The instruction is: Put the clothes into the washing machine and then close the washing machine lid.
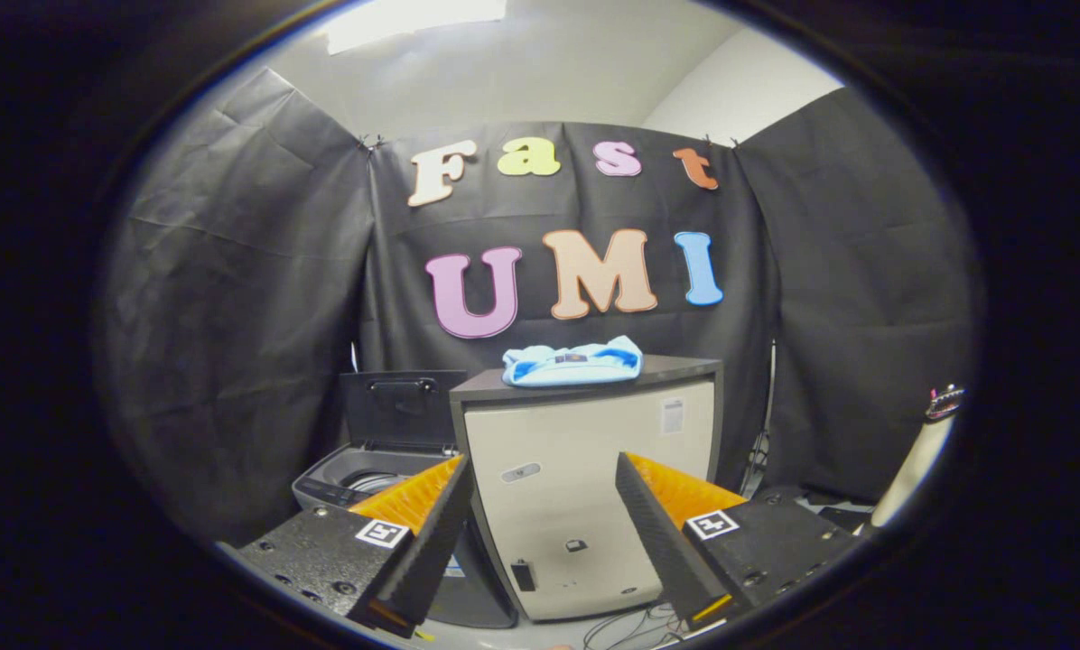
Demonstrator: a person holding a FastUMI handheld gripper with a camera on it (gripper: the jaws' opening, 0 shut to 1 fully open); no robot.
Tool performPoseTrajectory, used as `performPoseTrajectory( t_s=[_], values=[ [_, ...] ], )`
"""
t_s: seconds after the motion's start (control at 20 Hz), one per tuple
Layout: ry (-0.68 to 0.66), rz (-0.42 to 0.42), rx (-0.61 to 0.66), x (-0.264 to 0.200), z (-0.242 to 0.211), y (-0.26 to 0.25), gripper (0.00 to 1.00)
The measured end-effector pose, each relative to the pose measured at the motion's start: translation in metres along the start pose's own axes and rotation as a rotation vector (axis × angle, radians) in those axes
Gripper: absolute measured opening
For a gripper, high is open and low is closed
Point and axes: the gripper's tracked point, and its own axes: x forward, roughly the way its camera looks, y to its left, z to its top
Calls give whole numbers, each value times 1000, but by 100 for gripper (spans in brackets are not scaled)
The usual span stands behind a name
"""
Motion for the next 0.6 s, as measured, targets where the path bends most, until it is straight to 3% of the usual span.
performPoseTrajectory(
  t_s=[0.6],
  values=[
    [-22,-10,45,55,63,-19,96]
  ],
)
